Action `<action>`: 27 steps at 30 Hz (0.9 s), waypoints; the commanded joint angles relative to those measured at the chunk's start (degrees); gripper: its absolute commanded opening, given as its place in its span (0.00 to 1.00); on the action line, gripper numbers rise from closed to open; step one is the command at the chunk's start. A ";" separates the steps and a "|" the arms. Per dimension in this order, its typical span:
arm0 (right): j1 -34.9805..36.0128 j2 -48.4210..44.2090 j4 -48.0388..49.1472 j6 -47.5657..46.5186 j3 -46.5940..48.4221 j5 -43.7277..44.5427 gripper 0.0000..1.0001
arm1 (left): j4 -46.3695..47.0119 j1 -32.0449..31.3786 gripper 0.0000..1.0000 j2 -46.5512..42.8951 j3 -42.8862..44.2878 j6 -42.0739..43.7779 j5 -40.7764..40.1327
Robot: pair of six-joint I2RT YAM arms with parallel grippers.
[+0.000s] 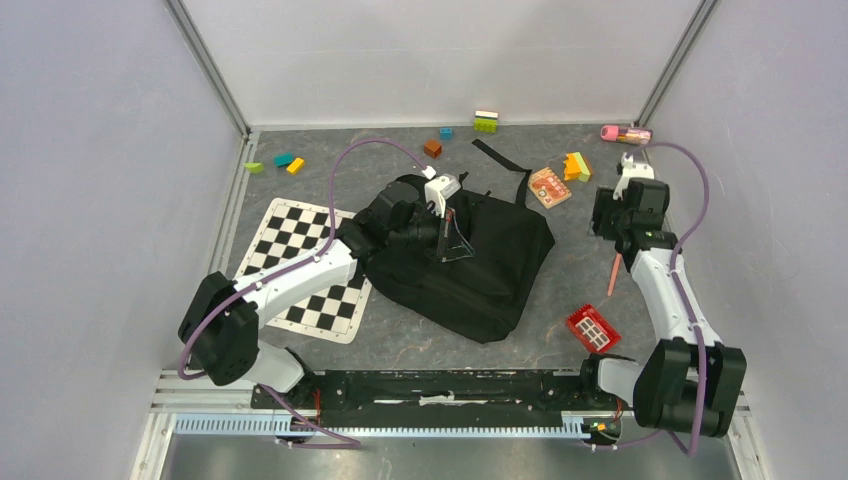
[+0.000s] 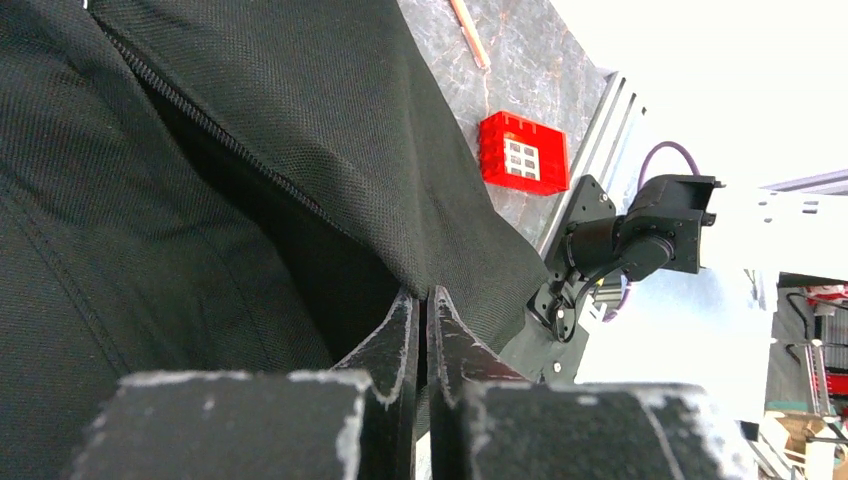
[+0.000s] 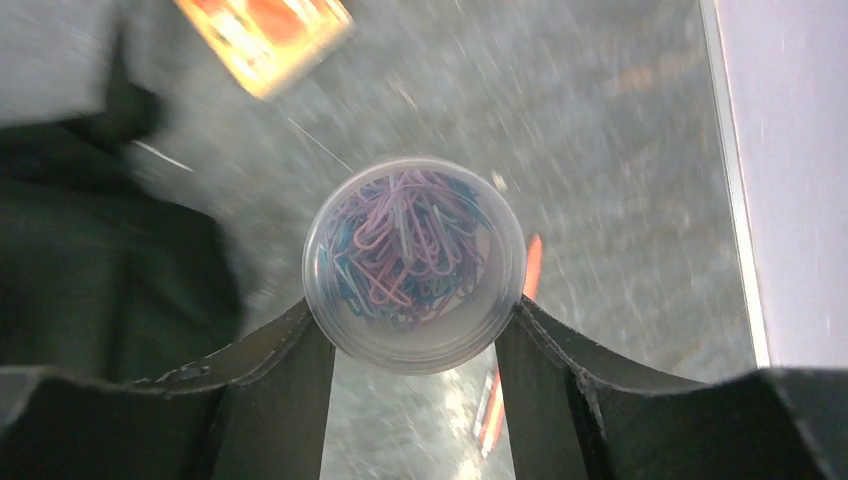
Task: Pack the student bag
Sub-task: Pick up the stationery from the center of the board, then place the stationery in the student bag.
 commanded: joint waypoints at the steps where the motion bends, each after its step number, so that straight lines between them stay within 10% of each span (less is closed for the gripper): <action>1: 3.36 -3.47 1.25 0.55 8.46 -12.36 0.00 | 3.30 -0.64 0.02 -2.02 3.23 1.41 5.79; 12: 22.94 6.23 -3.76 -2.27 24.74 -23.42 0.00 | -6.23 -4.13 0.06 -4.13 5.42 11.91 -3.11; 19: 32.96 11.19 -7.46 -6.52 31.43 -24.28 0.00 | -8.91 -4.13 0.55 -7.36 5.73 15.65 -4.77; 27: 41.56 21.54 -17.01 -10.97 43.08 -19.25 0.00 | -11.40 0.29 0.86 -21.12 -0.87 15.56 -16.21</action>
